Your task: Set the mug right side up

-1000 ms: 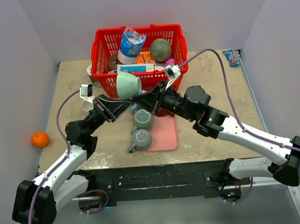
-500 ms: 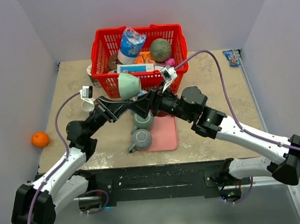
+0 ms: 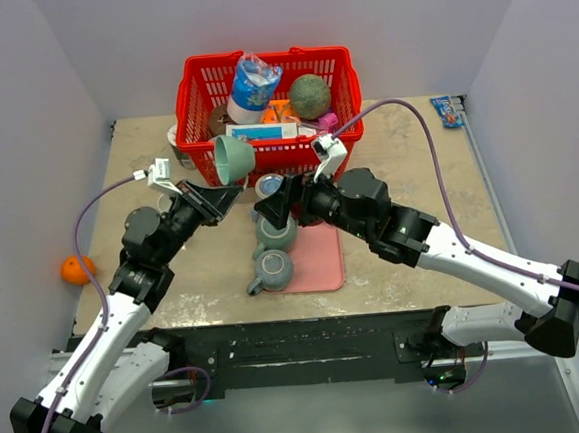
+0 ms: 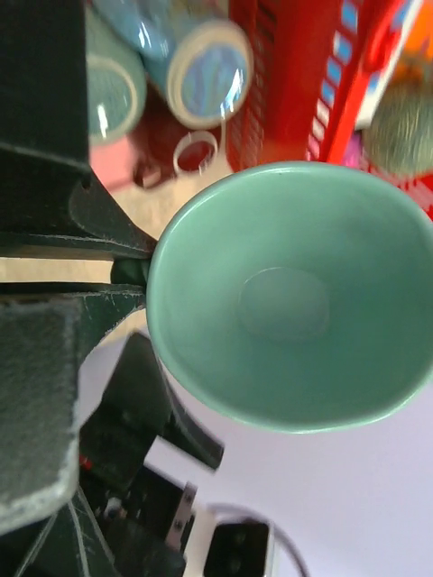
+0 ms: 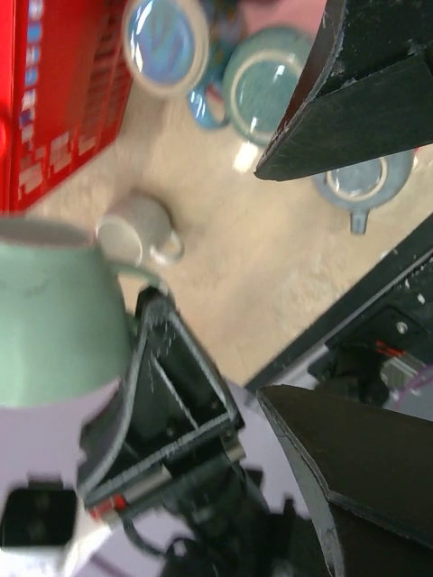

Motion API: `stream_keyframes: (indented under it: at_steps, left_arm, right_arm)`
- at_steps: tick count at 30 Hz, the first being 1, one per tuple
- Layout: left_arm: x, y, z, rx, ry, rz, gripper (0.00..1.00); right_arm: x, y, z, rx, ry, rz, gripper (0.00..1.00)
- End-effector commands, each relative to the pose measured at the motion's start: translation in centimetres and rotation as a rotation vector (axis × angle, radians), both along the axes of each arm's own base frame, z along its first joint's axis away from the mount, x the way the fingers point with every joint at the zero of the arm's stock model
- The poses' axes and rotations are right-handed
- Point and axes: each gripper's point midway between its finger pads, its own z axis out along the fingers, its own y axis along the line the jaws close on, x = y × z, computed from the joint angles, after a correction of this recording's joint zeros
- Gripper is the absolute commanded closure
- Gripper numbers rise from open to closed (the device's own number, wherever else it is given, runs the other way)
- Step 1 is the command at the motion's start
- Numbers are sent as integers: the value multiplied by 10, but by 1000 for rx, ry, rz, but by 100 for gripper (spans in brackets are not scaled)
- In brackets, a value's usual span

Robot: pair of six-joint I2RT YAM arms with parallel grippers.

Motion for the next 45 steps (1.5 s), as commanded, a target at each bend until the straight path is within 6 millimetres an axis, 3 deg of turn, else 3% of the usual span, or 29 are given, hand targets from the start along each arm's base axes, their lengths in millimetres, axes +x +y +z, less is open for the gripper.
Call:
stream_keyframes:
  at_steps: [1,6,10,18,25,30,45]
  left_arm:
    - [17,43,-33,274,75,230,100]
    - [18,67,-78,423,211,327,100]
    - [20,87,-107,535,300,405,100]
    - [44,100,-162,704,394,465,100]
    - [63,107,-179,780,404,518,100]
    - [69,109,-203,800,443,541,100]
    - [85,128,-244,919,515,638,100]
  right_arm:
    - [23,-35,1,-82,23,-218,1]
    - [31,-59,-7,-146,53,-324,1]
    - [33,-64,-15,-177,69,-337,1]
    - [36,-78,-18,-204,67,-377,1]
    - [30,-91,-25,-206,87,-406,1]
    - [26,-101,-23,-194,86,-422,1]
    - [24,-100,-22,-235,58,-388,1]
